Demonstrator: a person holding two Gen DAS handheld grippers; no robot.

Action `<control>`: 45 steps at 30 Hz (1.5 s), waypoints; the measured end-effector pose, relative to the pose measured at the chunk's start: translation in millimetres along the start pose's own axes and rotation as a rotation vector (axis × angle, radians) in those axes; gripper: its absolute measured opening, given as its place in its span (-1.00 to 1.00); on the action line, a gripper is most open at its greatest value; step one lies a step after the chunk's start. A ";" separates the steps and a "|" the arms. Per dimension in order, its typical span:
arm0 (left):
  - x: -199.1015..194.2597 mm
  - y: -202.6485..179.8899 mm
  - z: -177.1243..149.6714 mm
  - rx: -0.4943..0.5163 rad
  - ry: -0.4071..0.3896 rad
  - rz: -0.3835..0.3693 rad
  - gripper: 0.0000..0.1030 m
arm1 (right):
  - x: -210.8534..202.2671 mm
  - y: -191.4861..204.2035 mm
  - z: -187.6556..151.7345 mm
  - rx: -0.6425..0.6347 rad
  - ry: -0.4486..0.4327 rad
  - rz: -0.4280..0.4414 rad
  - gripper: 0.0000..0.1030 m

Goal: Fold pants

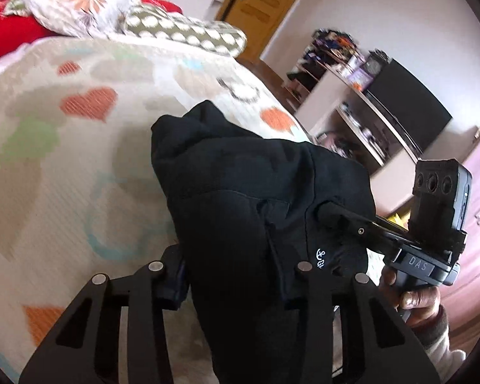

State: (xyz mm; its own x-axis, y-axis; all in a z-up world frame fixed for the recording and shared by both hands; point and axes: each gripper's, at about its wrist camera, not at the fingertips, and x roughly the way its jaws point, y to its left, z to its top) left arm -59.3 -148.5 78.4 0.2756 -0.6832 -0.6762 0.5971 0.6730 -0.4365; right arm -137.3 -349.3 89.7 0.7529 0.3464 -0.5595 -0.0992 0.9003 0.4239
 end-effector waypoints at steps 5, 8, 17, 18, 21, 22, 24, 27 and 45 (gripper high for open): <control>3.9 33.4 33.3 -0.020 -0.031 0.072 -0.25 | 53.1 1.2 34.2 -0.001 0.021 -0.008 -0.28; 26.2 60.9 43.9 -0.055 0.003 0.116 -0.25 | 90.2 -6.2 40.7 0.001 0.078 -0.054 -0.22; 36.6 77.1 31.8 -0.110 0.024 0.212 0.44 | 79.1 -10.0 32.2 -0.041 0.094 -0.266 0.14; 33.4 75.1 31.1 -0.108 0.020 0.235 0.44 | 72.1 -5.7 33.5 -0.058 0.082 -0.282 0.14; 19.9 61.6 27.2 -0.082 -0.009 0.309 0.44 | 52.5 10.1 33.6 -0.104 0.065 -0.274 0.14; 15.7 58.5 26.1 -0.076 -0.022 0.323 0.44 | 49.1 14.9 32.3 -0.116 0.065 -0.262 0.14; 11.0 52.1 22.6 -0.061 -0.039 0.352 0.44 | 46.6 24.6 27.1 -0.148 0.074 -0.236 0.12; 15.1 41.5 13.8 -0.014 -0.050 0.438 0.45 | 59.7 30.5 13.0 -0.198 0.127 -0.287 0.12; 0.3 18.2 -2.8 0.037 -0.139 0.496 0.54 | 43.9 47.7 4.4 -0.169 0.060 -0.366 0.41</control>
State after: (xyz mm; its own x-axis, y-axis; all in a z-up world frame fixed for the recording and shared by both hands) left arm -50.5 -135.6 68.6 0.6283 -0.3169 -0.7105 0.3943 0.9170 -0.0603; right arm -106.2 -292.3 88.4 0.7197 0.0054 -0.6942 0.0587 0.9959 0.0686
